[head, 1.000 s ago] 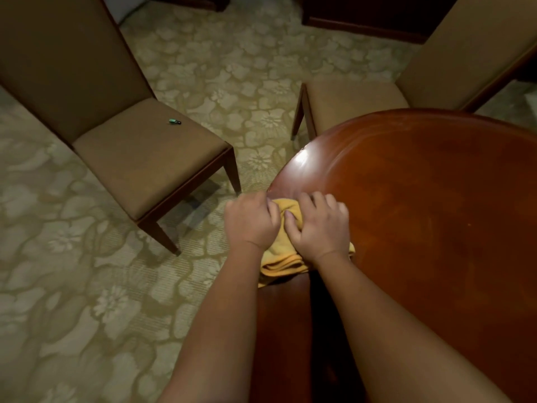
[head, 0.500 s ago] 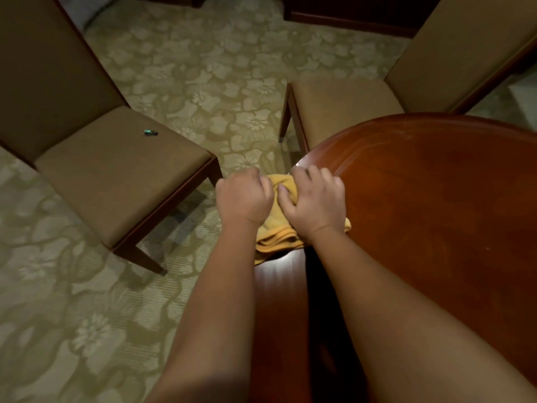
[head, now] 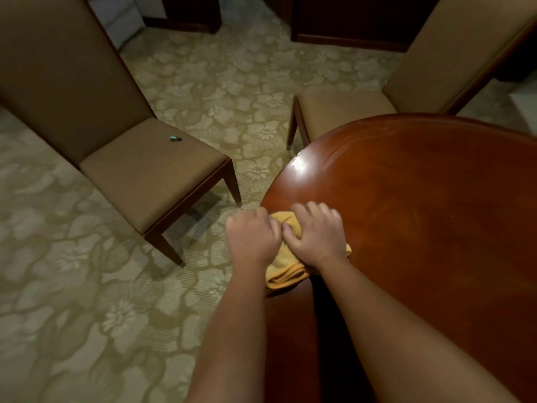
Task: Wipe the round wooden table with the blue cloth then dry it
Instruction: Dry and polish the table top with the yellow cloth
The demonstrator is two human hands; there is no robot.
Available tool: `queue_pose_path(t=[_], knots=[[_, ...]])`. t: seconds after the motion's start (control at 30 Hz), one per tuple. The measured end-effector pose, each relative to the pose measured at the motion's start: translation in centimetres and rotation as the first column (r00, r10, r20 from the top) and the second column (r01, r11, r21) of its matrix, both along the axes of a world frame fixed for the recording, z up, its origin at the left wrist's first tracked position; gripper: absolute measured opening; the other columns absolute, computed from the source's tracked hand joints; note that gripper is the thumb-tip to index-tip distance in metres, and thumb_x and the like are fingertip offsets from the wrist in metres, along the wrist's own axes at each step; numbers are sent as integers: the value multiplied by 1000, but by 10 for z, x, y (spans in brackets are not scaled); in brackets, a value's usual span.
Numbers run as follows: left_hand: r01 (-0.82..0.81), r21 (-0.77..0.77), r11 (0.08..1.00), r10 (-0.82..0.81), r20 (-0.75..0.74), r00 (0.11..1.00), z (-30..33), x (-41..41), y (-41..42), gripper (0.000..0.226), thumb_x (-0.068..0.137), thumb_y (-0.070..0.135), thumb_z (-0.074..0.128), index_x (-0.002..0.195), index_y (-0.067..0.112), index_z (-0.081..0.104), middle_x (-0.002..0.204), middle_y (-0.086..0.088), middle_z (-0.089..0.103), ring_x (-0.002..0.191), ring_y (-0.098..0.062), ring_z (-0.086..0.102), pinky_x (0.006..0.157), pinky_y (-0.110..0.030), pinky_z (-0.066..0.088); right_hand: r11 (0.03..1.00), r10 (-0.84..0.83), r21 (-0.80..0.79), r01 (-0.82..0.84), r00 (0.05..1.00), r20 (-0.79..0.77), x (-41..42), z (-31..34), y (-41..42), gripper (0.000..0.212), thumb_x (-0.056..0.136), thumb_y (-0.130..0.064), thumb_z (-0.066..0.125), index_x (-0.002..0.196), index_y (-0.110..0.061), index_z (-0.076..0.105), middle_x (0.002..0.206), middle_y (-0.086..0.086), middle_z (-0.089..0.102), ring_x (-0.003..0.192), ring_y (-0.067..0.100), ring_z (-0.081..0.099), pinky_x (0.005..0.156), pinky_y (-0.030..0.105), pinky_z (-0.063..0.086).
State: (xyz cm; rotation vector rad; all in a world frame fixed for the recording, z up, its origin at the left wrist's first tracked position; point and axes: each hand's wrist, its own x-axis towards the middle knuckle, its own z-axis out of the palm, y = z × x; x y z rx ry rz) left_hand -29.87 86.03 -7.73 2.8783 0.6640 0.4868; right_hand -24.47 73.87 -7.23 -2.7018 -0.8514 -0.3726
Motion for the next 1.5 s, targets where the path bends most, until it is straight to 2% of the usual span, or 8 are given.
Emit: queue_pose_path(t=[0.3, 0.47, 0.6, 0.8, 0.97, 1.13, 1.27, 1.5], knots=[[-12, 25, 1000, 13, -38, 999, 5, -113, -64, 28, 77, 28, 40, 58, 13, 55, 54, -5, 55, 50, -26, 51, 52, -32, 37, 997, 44, -65, -48, 997, -64, -106, 3, -63, 36, 77, -49, 46, 89, -20, 64, 78, 0, 57, 72, 25, 54, 64, 33, 38], [37, 24, 999, -37, -19, 999, 4, -155, -91, 27, 78, 27, 39, 61, 13, 55, 54, -3, 53, 50, -25, 52, 51, -33, 38, 982, 128, -125, -140, 987, -101, -143, 6, -104, 41, 85, -52, 41, 100, -20, 63, 86, -1, 59, 78, 22, 54, 69, 32, 30], [76, 6, 997, -76, -28, 997, 3, -169, -111, 27, 79, 27, 39, 64, 14, 57, 57, -3, 55, 53, -25, 52, 53, -34, 40, 984, 87, -142, -104, 989, -120, -164, 8, -129, 39, 84, -51, 42, 99, -21, 62, 84, -1, 59, 76, 22, 54, 68, 32, 26], [206, 53, 977, -203, -57, 978, 4, -148, -139, 27, 80, 28, 37, 65, 17, 57, 59, 0, 55, 54, -21, 52, 54, -32, 39, 992, -113, -64, 107, 988, -107, -174, 4, -160, 37, 75, -45, 44, 93, -20, 63, 81, 2, 58, 72, 25, 55, 62, 34, 41], [256, 3, 967, -255, -64, 965, 1, -129, -139, 28, 82, 29, 34, 67, 17, 55, 61, 0, 55, 56, -21, 51, 57, -32, 38, 985, -171, -48, 168, 982, -75, -163, 4, -161, 32, 73, -44, 45, 87, -19, 60, 76, 2, 54, 68, 24, 51, 59, 31, 38], [290, 15, 957, -289, -40, 956, 3, -95, -138, 29, 81, 29, 35, 66, 15, 55, 60, 0, 55, 56, -21, 51, 57, -30, 37, 978, -209, -33, 207, 976, -61, -137, 1, -160, 33, 74, -43, 45, 87, -17, 61, 75, 3, 54, 67, 25, 51, 59, 32, 39], [326, 36, 945, -324, -58, 944, 2, -58, -134, 30, 80, 30, 34, 65, 16, 56, 60, 0, 55, 56, -21, 51, 56, -30, 34, 969, -248, -25, 246, 967, -66, -107, 0, -156, 38, 74, -42, 44, 90, -15, 65, 77, 6, 57, 69, 27, 53, 59, 35, 41], [391, 70, 918, -389, -42, 920, 1, 31, -135, 31, 78, 29, 35, 65, 15, 58, 60, -3, 58, 57, -27, 56, 53, -32, 41, 949, -316, -23, 315, 948, -49, -30, 1, -157, 41, 73, -42, 44, 90, -13, 66, 77, 7, 59, 70, 30, 55, 60, 35, 41]])
